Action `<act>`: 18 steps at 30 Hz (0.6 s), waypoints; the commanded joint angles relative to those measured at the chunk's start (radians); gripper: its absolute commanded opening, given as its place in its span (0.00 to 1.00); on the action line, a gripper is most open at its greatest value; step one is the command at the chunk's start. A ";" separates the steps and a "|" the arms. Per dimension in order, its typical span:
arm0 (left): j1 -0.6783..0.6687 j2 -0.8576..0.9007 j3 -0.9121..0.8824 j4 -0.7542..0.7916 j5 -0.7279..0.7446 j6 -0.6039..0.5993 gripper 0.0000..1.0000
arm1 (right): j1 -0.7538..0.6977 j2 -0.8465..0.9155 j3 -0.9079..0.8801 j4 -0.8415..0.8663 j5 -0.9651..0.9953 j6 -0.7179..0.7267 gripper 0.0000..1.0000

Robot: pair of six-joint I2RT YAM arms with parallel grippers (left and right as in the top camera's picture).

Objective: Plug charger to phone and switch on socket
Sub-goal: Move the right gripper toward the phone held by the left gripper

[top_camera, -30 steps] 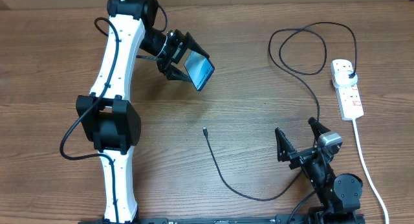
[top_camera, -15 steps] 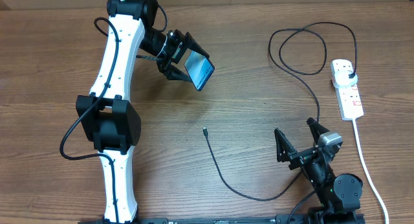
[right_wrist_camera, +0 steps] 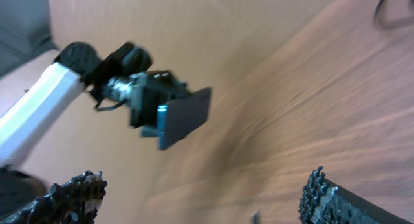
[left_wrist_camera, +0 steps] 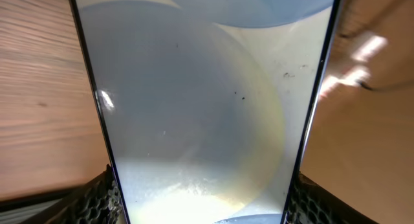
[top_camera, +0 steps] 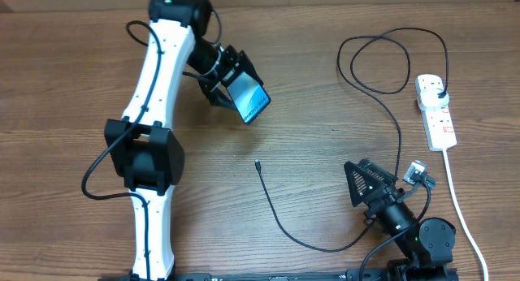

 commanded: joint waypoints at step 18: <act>-0.160 -0.008 0.029 0.085 -0.303 -0.246 0.05 | 0.005 0.018 0.046 0.055 -0.219 0.116 0.94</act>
